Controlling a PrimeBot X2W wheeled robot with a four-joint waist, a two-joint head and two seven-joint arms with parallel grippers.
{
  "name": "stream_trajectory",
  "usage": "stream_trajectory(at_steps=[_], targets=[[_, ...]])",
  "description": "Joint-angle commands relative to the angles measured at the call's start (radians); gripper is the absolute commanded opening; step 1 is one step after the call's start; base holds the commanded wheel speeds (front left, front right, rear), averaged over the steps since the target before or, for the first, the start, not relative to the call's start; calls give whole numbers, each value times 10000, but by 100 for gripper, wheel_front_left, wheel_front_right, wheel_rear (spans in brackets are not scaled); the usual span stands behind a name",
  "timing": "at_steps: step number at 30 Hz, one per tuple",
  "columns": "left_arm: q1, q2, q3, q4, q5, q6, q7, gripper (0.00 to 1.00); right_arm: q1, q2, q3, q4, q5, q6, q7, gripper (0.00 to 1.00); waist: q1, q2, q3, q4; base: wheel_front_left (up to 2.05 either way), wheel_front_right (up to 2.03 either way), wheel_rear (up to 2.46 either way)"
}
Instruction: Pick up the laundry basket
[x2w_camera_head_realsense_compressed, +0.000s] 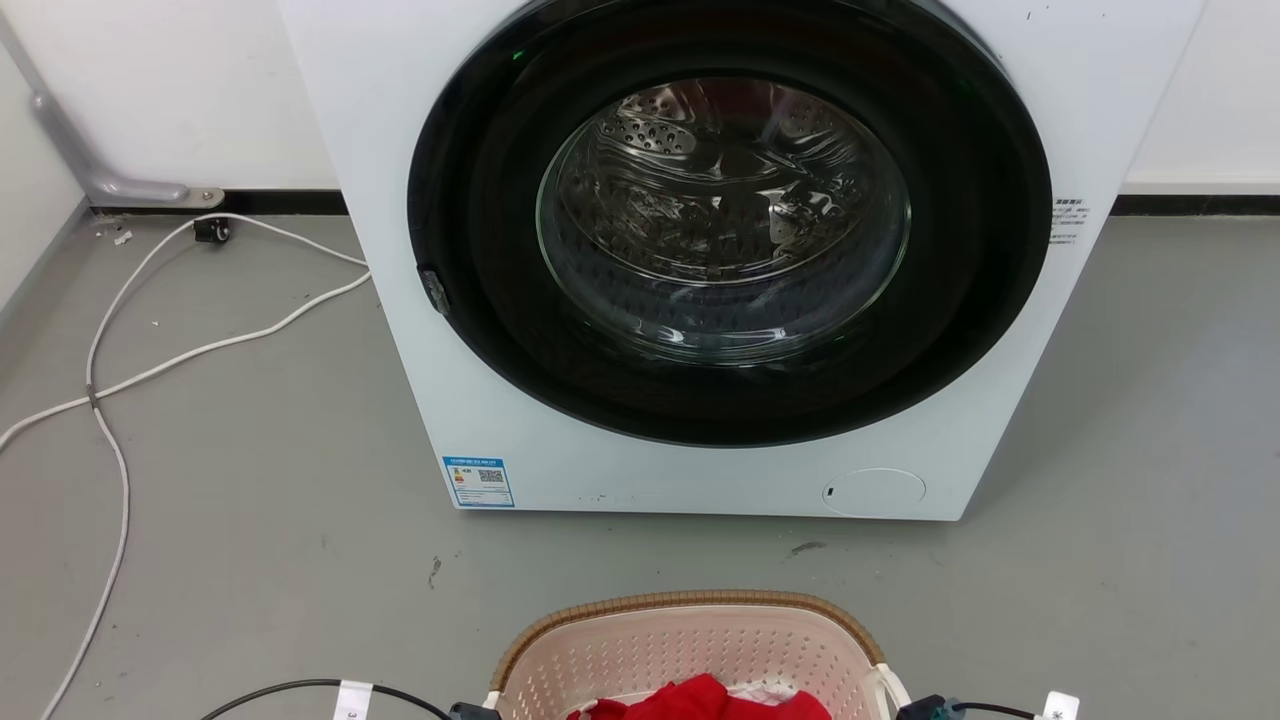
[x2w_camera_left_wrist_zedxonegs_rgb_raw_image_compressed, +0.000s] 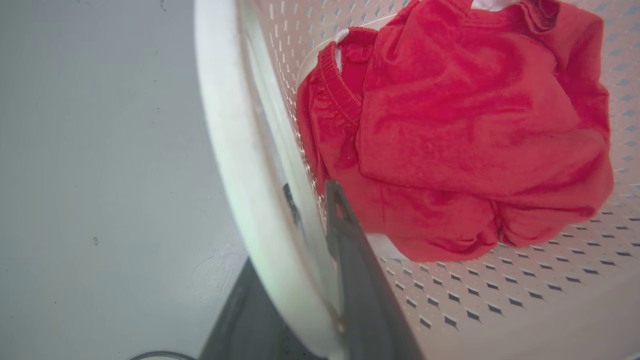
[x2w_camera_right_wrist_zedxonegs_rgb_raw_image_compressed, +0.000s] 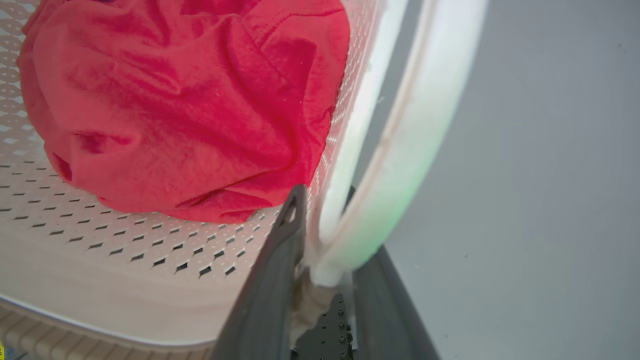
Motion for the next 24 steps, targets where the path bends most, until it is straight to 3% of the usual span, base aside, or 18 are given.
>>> stream_trajectory(at_steps=[1,24], targets=[[-124,-5,-55,-61,11,-88,-96,0,-122,20,124,-8,-6,53,-20,0,0,-1,3,5,0,0,0],[-178,86,-485,-31,-390,-89,-174,0,-213,19,677,84,575,53,-123,0,0,-1,68,13,0,0,0]])
